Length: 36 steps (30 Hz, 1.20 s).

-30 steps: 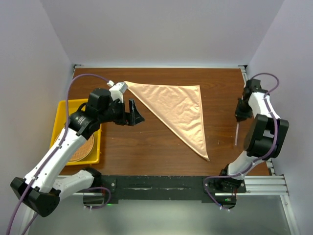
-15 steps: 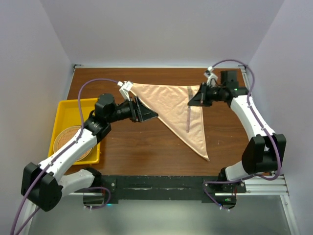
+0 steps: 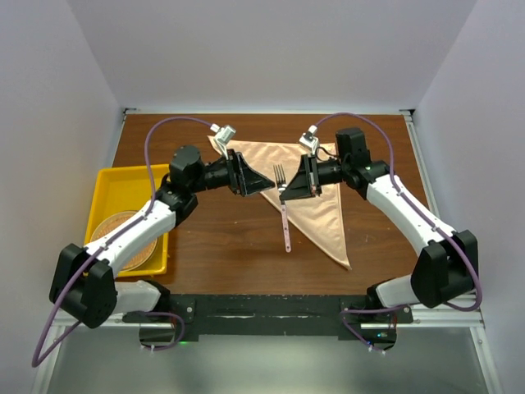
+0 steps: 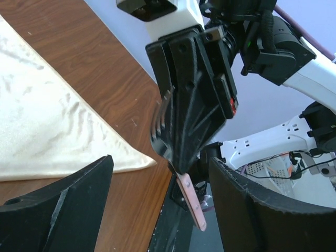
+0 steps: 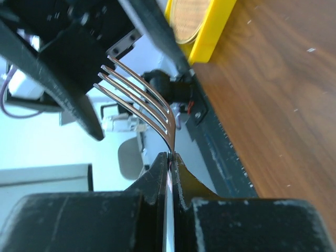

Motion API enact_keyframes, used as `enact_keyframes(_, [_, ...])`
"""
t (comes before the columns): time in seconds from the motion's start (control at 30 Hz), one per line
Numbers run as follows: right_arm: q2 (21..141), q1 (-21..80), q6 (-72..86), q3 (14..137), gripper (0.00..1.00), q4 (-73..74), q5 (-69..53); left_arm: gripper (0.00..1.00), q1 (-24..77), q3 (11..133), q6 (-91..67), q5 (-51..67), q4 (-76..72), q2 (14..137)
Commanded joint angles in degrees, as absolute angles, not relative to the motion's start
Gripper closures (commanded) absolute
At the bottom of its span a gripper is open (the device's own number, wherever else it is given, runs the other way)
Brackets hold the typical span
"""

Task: Fold the napkin, place the utensils inside, and roll it up
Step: Pass the utensil from the right arm to the left

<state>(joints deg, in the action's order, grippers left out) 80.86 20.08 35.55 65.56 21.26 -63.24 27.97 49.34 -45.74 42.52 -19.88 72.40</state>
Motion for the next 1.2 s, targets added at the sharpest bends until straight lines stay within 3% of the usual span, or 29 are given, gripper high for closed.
enact_keyframes(0.0, [79.72, 22.67, 35.07, 67.76, 1.00, 22.06, -68.03, 0.21, 28.39, 52.82, -45.26, 44.56, -24.95, 74.00])
enact_keyframes(0.2, [80.77, 25.92, 35.86, 68.81, 1.00, 21.09, -67.68, 0.32, 28.83, 53.88, -46.50, 45.62, -26.20, 76.11])
enact_keyframes(0.23, [80.86, 26.19, 35.86, 68.99, 1.00, 21.01, -67.68, 0.47, 28.83, 54.22, -45.97, 44.92, -24.63, 76.11])
enact_keyframes(0.3, [80.86, 26.46, 35.16, 69.34, 1.00, 21.70, -66.80, 0.68, 28.65, 54.49, -45.53, 42.90, -22.86, 75.76])
enact_keyframes(0.33, [80.77, 26.54, 34.20, 69.78, 1.00, 22.93, -65.75, 0.96, 28.65, 55.36, -44.05, 39.15, -18.50, 75.50])
enact_keyframes(0.37, [80.68, 26.63, 32.54, 70.66, 0.95, 28.07, -64.09, 1.00, 28.65, 56.24, -43.25, 36.33, -15.06, 74.63])
enact_keyframes(0.4, [80.86, 26.54, 26.25, 74.06, 0.74, 32.82, -57.20, 1.00, 28.65, 56.95, -42.55, 33.25, -12.07, 74.01])
enact_keyframes(0.47, [81.12, 27.33, 20.06, 78.55, 0.63, 44.76, -48.04, 1.00, 28.74, 59.23, -40.61, 25.34, -4.68, 72.17])
enact_keyframes(0.5, [81.21, 27.86, 17.08, 81.62, 0.56, 46.56, -40.77, 1.00, 28.74, 60.80, -40.26, 23.05, -2.40, 71.64])
enact_keyframes(0.57, [79.37, 29.96, 15.83, 82.79, 0.51, 46.85, -33.43, 1.00, 28.74, 62.57, -40.08, 18.47, 4.81, 71.19])
enact_keyframes(0.83, [80.33, 38.21, 8.62, 89.82, 0.53, 51.32, -13.30, 1.00, 28.74, 68.82, -39.29, 16.17, 15.12, 73.74])
enact_keyframes(1.17, [85.60, 43.50, 4.40, 94.83, 0.66, 52.56, -7.03, 1.00, 28.39, 72.42, -39.20, 16.26, 17.58, 77.08])
